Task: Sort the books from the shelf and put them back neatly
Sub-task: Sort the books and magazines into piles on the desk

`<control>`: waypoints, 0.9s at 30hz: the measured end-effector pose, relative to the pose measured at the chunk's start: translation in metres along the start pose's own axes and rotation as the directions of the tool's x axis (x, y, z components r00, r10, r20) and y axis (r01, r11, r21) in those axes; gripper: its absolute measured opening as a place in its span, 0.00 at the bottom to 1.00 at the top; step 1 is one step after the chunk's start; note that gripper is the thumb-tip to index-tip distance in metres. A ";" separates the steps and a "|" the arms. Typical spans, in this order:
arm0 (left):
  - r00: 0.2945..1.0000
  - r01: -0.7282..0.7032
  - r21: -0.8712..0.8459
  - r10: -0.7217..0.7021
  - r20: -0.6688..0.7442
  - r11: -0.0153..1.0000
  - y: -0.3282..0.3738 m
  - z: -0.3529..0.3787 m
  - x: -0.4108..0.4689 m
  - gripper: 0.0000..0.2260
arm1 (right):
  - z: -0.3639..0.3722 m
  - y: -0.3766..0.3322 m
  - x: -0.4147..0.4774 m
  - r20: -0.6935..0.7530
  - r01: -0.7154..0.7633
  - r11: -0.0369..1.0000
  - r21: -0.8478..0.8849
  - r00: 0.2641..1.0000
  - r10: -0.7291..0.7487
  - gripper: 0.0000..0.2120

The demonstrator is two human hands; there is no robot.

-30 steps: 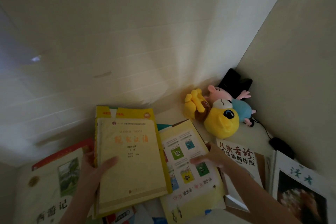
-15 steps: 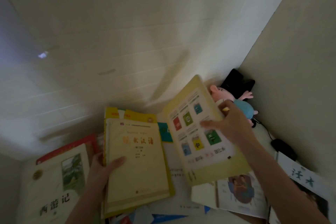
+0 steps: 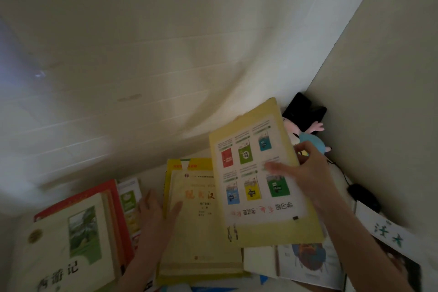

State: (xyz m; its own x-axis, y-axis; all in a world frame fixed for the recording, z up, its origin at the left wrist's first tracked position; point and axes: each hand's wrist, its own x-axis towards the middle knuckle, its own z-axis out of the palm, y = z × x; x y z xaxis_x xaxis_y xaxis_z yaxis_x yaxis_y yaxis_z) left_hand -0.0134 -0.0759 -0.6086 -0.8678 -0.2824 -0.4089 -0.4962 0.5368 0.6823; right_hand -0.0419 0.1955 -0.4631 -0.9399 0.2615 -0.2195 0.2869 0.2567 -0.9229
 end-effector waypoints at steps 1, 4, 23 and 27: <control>0.998 -0.054 -0.120 0.051 -0.029 0.991 0.010 -0.005 -0.003 0.26 | 0.005 0.001 0.000 0.021 0.010 1.000 0.006 1.000 -0.010 0.27; 0.960 0.235 -0.632 -0.075 0.269 0.739 0.044 -0.008 -0.001 0.23 | 0.018 0.004 0.003 0.105 -0.005 0.999 0.049 0.994 0.000 0.28; 0.888 0.407 -0.643 -0.116 0.445 0.649 0.001 0.013 0.007 0.25 | -0.013 0.088 0.020 0.151 -0.259 0.952 0.164 0.960 0.235 0.16; 0.894 0.419 -0.648 -0.163 0.418 0.636 0.000 0.015 0.012 0.21 | -0.025 0.051 0.017 0.112 -0.072 0.942 0.329 0.993 0.037 0.16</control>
State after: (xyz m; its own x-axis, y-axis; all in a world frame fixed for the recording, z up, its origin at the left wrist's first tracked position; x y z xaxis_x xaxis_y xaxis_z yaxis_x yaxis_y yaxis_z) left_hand -0.0237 -0.0676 -0.6225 -0.6834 -0.0071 -0.7300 -0.6969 -0.2915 0.6553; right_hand -0.0388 0.2364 -0.5064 -0.9435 0.1649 -0.2873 0.2770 -0.0830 -0.9573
